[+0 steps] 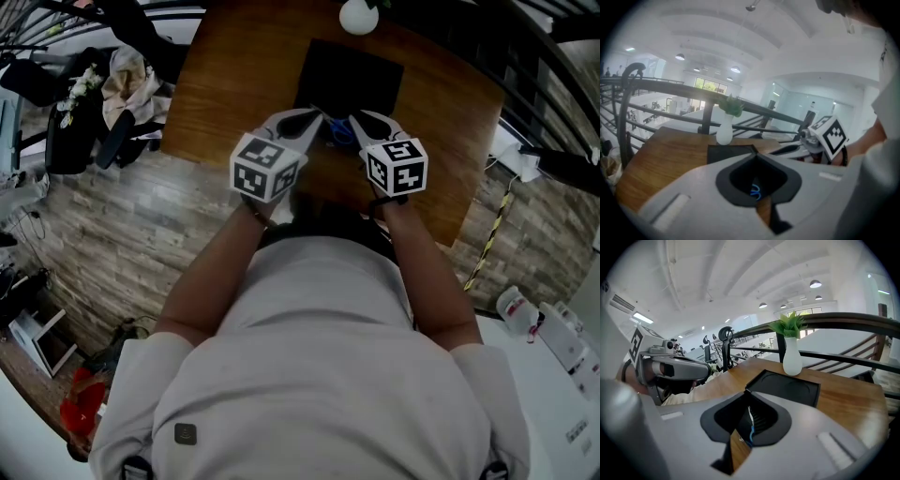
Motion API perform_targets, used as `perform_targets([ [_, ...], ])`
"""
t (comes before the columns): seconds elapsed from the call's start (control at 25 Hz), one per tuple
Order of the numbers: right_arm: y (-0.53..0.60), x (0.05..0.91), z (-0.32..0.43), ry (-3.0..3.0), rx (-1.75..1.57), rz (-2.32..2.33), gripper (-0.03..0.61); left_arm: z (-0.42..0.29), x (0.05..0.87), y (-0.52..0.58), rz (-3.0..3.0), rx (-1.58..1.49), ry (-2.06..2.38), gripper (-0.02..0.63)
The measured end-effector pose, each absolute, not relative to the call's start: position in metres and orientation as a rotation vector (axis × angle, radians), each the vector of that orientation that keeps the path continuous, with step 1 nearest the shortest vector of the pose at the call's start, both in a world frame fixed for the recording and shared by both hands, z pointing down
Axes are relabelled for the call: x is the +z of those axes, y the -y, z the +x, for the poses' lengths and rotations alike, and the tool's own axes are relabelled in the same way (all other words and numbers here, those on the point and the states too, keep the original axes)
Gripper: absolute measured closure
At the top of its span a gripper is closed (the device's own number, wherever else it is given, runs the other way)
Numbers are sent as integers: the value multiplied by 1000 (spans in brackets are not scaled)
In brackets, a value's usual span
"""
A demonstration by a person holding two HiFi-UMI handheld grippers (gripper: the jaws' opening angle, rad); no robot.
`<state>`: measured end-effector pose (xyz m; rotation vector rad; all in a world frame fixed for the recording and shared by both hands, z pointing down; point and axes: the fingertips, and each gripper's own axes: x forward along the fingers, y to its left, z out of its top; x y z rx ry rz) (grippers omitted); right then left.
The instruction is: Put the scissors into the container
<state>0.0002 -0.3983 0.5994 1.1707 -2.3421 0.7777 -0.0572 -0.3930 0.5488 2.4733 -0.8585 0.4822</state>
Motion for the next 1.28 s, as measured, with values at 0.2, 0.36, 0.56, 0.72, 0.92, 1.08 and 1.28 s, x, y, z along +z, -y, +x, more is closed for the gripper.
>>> perform_targets([
  [0.2,385,561,-6,2415,720,1194,569,-59,520,383,2531,463,848,611],
  [0.36,373,523,-16,2476,658,1210,571,-67,494,377,2584,434,851,611],
  [0.56,357,490,-25,2508,612,1237,571,-73,467,364,2622,396,845,611],
  [0.72,347,464,-38,2538,563,1249,571,-79,446,353,2658,368,836,611],
  [0.92,343,436,-55,2575,502,1268,571,-90,424,343,2703,343,822,611],
  [1.08,337,422,-59,2593,466,1277,571,-93,411,336,2733,330,819,611],
  [1.28,323,411,-69,2604,436,1286,571,-104,405,321,2752,325,794,611],
])
